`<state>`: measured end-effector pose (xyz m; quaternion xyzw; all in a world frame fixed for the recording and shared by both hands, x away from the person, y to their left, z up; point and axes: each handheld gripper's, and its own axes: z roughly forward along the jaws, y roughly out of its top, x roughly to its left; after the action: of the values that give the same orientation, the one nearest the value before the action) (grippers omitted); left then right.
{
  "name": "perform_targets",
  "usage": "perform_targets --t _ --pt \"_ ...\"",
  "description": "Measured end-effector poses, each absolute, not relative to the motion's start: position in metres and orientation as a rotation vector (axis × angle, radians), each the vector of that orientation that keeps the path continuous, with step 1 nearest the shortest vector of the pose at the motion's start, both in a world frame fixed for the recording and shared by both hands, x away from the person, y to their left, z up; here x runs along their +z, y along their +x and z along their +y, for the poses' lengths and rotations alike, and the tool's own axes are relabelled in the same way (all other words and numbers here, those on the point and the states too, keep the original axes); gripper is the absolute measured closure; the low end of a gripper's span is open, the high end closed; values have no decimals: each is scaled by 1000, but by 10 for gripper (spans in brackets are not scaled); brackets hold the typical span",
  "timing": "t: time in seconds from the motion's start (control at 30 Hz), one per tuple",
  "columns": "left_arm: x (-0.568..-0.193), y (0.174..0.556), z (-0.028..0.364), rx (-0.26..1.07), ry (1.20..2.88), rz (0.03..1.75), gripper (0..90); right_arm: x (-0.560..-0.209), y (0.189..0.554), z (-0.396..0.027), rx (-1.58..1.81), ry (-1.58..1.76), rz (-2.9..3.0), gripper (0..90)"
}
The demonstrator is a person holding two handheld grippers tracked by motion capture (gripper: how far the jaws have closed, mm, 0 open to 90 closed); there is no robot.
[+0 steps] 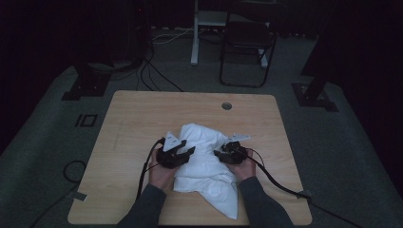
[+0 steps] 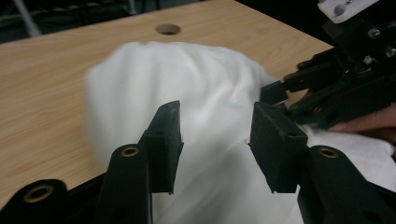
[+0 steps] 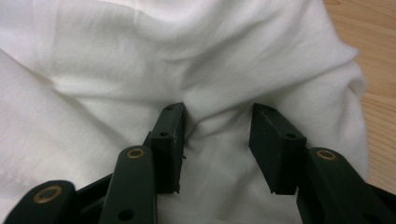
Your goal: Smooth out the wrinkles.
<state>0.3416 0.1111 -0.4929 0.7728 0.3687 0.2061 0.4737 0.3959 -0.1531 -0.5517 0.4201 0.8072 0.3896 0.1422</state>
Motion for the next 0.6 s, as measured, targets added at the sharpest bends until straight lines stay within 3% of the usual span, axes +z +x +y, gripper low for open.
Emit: perform_targets --t 0.23,0.6 --pt "-504 312 154 540 1900 967 534 -532 392 -156 1168 1183 2302 526" --pt "-530 297 151 557 2040 892 540 -504 393 -159 1258 1144 2225 480"
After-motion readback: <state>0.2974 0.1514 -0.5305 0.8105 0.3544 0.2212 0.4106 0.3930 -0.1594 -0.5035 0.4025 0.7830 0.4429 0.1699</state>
